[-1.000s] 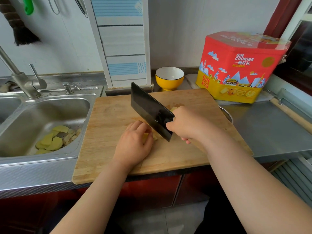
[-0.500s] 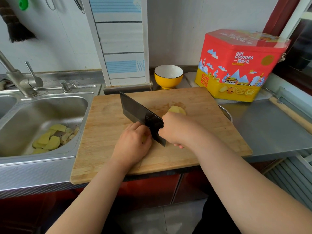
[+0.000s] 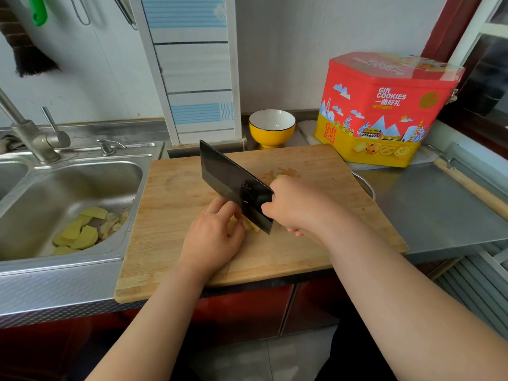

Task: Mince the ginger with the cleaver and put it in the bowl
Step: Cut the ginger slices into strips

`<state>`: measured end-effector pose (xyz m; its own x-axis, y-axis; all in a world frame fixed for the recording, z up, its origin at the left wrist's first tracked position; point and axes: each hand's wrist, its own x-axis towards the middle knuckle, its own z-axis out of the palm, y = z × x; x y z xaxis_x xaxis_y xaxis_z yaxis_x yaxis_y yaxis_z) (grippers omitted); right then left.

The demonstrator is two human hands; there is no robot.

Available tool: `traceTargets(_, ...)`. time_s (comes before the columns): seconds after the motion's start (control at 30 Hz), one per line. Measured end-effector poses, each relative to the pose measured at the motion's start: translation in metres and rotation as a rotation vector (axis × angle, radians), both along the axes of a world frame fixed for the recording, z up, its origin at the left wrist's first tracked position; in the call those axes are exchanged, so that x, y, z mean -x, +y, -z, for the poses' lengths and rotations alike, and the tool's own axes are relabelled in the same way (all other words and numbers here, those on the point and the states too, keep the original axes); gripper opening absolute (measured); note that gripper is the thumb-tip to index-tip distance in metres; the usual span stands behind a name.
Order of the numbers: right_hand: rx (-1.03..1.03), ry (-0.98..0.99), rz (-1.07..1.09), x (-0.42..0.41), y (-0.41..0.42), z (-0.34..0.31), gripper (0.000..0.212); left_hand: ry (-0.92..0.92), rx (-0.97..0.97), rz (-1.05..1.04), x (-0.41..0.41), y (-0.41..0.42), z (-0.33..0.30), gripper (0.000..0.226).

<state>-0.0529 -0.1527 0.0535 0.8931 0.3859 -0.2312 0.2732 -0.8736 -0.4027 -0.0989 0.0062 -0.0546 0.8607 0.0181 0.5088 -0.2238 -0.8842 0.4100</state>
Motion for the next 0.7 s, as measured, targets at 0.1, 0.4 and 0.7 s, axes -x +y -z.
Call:
traceTargets(0.1,0.008,-0.032,-0.025,0.003,0.000,-0.004,0.023,-0.006,0.012,-0.016,0.002,0.001,0.000,0.008)
traceTargets(0.4,0.056,-0.052,-0.078,0.012,0.009,-0.006,0.008,0.004,-0.032,-0.018,-0.001,0.002,0.005,0.004)
traceTargets(0.7,0.103,-0.053,-0.085,0.011,0.019,0.007,0.008,-0.016,-0.050,-0.035,-0.002,0.003,0.006,0.010)
